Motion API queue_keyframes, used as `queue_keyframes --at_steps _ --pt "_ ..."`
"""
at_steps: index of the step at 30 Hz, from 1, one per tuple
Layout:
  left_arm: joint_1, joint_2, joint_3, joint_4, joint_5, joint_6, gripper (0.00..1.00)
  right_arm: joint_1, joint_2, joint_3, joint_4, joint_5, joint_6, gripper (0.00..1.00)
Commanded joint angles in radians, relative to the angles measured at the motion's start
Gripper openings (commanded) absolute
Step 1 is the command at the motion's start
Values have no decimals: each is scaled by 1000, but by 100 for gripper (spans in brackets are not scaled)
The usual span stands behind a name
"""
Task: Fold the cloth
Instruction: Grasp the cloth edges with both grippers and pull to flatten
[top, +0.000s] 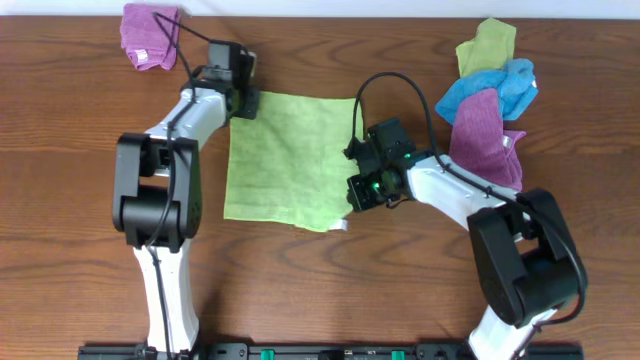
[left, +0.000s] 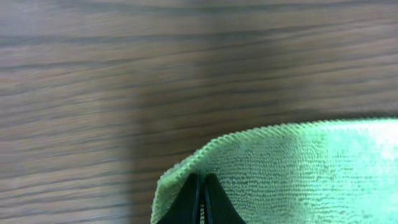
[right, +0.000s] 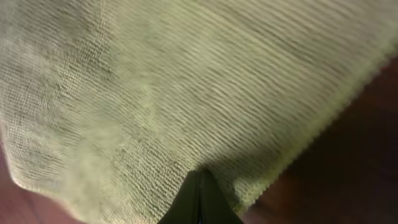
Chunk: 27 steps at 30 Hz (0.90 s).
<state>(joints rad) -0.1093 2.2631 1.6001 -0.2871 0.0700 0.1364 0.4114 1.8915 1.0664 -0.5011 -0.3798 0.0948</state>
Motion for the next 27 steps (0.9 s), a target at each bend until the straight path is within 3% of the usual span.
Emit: queue_keyframes --at_steps 1,12,18,20,21,22,27 --pt "34 41 -8 -20 -54 25 6 -24 20 71 -52 67 -69 1" --pt "36 8 31 -19 -51 23 6 -26 19 357 -288 89 -151 1" --pt "36 -100 80 -104 -50 13 6 -63 19 369 -319 86 -189 1" --pt "37 -143 80 -147 -33 13 15 -99 19 372 -318 64 -189 2" --pt "39 -161 80 -165 -16 13 36 -115 19 373 -316 48 -189 5" --pt "39 -182 80 -191 6 13 41 -136 19 373 -314 25 -189 6" --pt "40 -231 79 -383 119 -35 21 -184 19 373 -230 -21 -190 1"
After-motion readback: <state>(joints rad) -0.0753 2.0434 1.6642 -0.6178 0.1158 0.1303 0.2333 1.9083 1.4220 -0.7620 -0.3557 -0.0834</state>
